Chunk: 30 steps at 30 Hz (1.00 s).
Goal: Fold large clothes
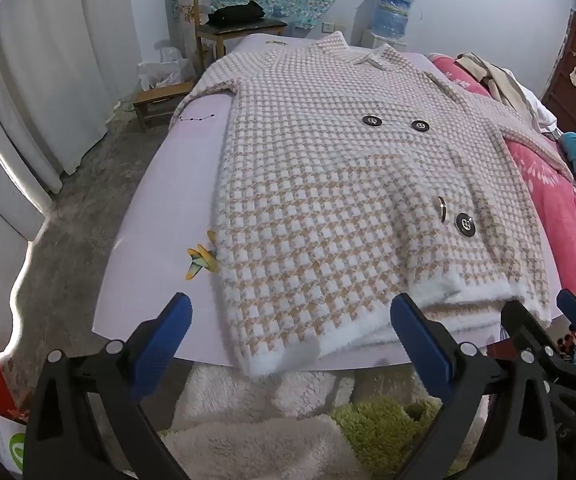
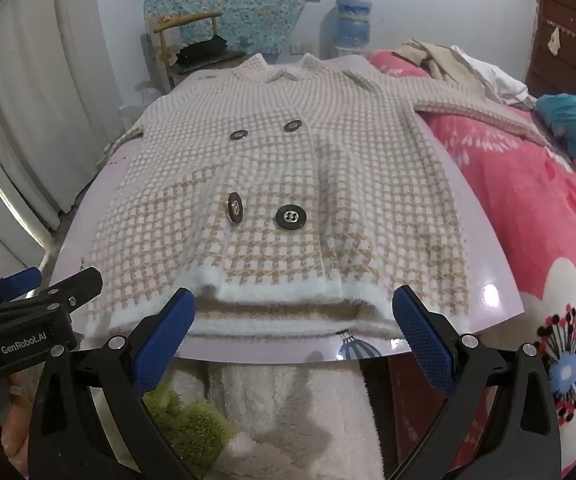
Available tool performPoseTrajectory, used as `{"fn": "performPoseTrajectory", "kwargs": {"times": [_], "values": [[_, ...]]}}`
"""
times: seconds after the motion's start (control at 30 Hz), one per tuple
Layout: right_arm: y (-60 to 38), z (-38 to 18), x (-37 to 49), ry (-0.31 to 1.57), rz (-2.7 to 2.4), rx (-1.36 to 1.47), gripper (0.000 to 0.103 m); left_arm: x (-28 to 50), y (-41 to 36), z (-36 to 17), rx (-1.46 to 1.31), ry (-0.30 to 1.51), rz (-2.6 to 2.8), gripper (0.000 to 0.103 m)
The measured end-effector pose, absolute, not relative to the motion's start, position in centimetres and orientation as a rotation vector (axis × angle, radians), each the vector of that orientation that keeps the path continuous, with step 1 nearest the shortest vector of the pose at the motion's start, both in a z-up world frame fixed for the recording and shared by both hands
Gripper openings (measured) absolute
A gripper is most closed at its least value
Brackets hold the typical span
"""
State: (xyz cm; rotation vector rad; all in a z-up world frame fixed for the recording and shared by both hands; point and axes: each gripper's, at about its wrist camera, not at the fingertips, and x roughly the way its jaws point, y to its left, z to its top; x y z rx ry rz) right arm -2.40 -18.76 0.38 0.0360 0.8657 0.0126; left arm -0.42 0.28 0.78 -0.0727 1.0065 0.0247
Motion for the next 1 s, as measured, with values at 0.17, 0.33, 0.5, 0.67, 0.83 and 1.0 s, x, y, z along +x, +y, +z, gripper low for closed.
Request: {"fn": "performPoseTrajectory", "kwargs": {"times": [0.17,0.33,0.5,0.67,0.83,1.0], "values": [[-18.88,0.59,-2.42,0.861,0.012,0.038,0.095,-0.51,0.25,0.81,-0.072,1.004,0.026,0.098],[-18.84,0.91,-2.61,0.851,0.008,0.034,0.095,-0.74,0.30,1.11,-0.067,0.995,0.027,0.098],[-18.88,1.05,-2.67,0.842,0.006,0.030,0.095,-0.78,0.36,1.31,-0.065,0.991,0.028,0.098],[-18.83,1.05,-2.67,0.840,0.008,0.030,0.095,-0.84,0.35,1.31,-0.066,0.989,0.030,0.098],[-18.80,1.14,-2.62,0.837,0.006,0.030,0.095,-0.75,0.31,1.45,-0.064,0.987,0.032,0.098],[-18.75,1.20,-2.63,0.836,0.009,0.029,0.095,-0.63,0.37,1.55,-0.063,0.985,0.029,0.098]]}}
